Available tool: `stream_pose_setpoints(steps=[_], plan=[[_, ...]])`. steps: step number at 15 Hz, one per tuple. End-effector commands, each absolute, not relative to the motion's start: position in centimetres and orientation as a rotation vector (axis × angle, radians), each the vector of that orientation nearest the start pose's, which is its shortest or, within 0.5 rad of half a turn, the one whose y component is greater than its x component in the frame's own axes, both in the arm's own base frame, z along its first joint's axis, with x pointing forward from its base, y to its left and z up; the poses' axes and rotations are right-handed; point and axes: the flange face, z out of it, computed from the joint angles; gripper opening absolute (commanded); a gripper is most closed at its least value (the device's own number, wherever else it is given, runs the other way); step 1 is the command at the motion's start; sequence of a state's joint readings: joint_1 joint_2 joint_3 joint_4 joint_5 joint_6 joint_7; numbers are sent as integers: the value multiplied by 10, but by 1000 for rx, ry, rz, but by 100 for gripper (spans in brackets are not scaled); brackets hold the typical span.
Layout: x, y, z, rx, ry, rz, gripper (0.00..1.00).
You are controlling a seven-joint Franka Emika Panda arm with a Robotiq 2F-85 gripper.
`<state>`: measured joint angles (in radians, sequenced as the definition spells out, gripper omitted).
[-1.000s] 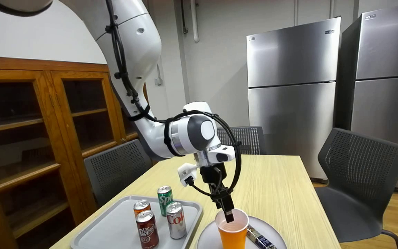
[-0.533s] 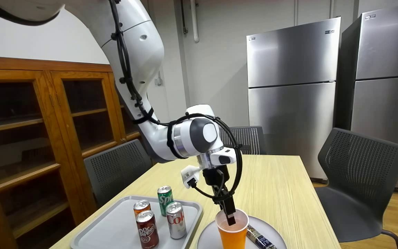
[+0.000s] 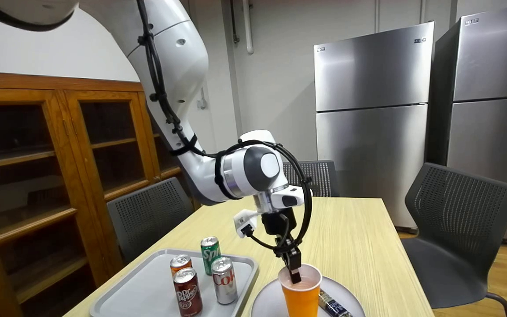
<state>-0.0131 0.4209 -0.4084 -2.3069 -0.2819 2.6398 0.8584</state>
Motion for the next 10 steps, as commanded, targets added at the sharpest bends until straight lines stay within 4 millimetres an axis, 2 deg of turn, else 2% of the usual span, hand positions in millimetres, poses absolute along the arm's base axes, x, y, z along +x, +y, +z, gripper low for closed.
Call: stream_pose_setpoints(steps=[1, 6, 10], plan=[[463, -208, 198, -3023, 1663, 33, 0], [466, -197, 231, -3030, 1626, 4, 1], [477, -182, 259, -3004, 1592, -46, 1]])
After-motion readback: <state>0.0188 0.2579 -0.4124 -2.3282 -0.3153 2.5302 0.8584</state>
